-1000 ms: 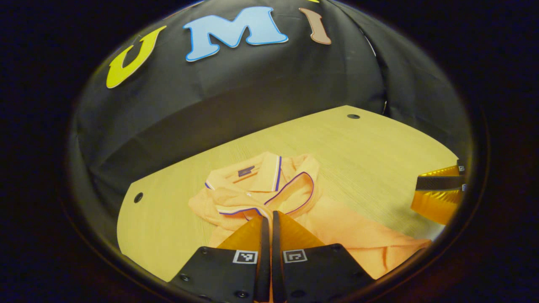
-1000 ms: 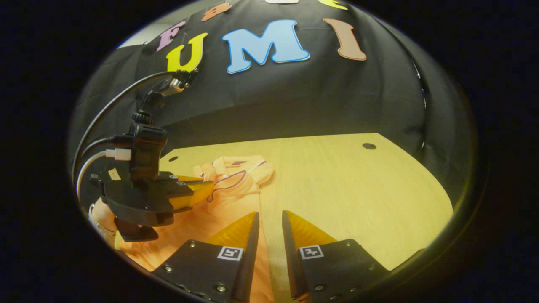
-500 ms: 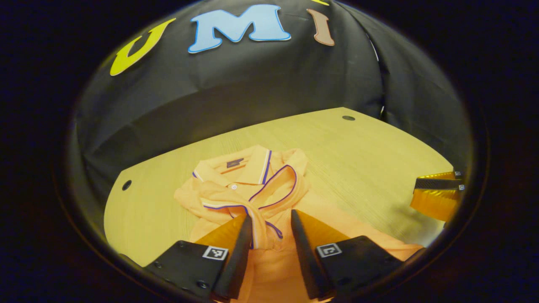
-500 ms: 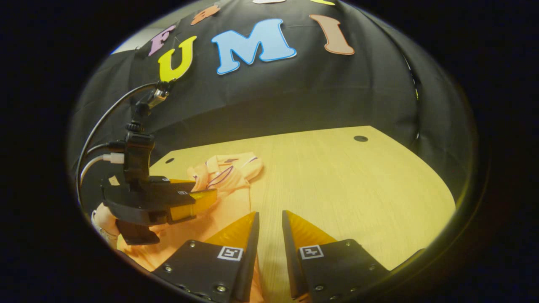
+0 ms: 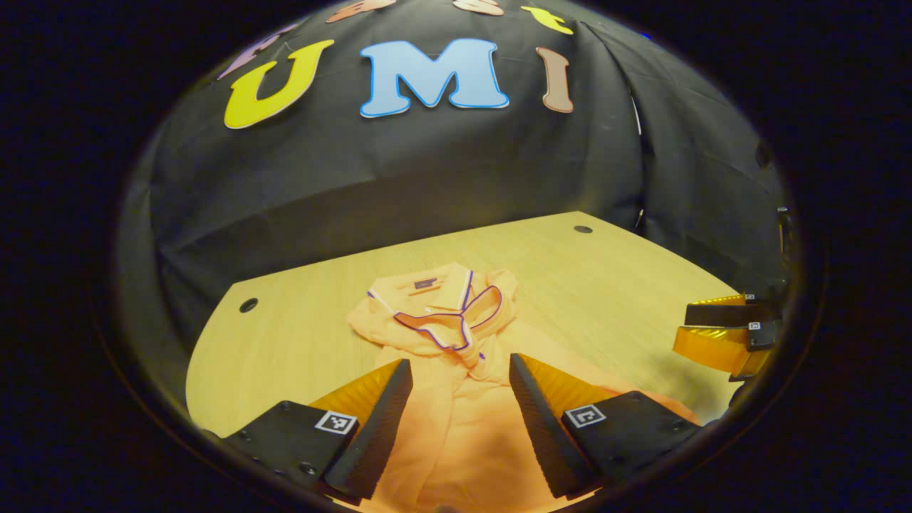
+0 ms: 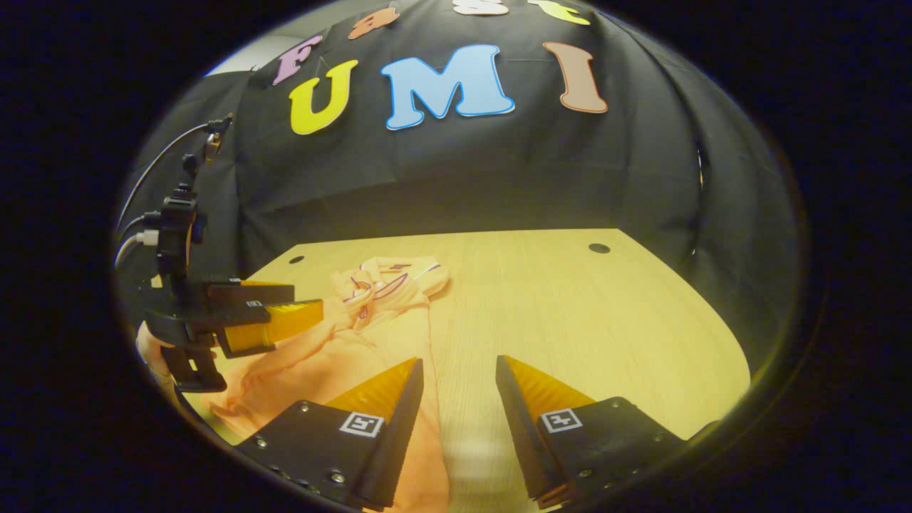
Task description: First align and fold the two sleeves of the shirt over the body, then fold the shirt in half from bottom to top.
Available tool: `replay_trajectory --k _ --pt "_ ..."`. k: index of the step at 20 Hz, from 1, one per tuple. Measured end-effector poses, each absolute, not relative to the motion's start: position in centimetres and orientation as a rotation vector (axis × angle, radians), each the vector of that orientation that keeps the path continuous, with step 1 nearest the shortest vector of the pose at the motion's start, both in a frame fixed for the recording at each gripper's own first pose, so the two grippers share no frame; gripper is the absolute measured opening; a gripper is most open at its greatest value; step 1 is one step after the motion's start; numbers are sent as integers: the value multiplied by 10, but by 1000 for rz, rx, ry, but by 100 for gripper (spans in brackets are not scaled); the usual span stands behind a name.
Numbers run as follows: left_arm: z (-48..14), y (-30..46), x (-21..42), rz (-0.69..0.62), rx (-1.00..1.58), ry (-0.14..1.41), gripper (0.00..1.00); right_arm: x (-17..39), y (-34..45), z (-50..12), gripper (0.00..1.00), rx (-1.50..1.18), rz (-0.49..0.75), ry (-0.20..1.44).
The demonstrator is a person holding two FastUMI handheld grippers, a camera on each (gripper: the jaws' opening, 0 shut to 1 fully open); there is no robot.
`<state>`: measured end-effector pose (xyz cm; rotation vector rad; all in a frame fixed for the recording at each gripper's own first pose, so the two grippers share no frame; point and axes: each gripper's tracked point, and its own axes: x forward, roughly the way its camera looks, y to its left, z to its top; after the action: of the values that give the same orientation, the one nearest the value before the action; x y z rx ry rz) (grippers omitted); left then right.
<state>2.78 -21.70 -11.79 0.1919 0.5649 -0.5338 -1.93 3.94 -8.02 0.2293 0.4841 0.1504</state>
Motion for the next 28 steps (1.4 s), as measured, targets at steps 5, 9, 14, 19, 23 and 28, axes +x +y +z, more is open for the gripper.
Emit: replay_trajectory --k 5,9,14,19,23,28 --pt "-120 -134 -21 -447 182 581 91 -73 56 -84 74 204 183 511" --pt "-149 -76 -65 -385 208 634 87 -113 73 -101 79 217 209 513" --pt "-181 -28 -117 -320 211 686 87 -146 87 -132 79 261 200 544" --pt "-193 -6 -129 -277 162 678 96 -153 89 -140 80 230 180 548" --pt "-195 -8 -129 -279 125 643 96 -161 97 -160 79 264 184 611" --pt "-200 -21 -127 -307 101 600 63 -162 93 -167 48 207 130 619"
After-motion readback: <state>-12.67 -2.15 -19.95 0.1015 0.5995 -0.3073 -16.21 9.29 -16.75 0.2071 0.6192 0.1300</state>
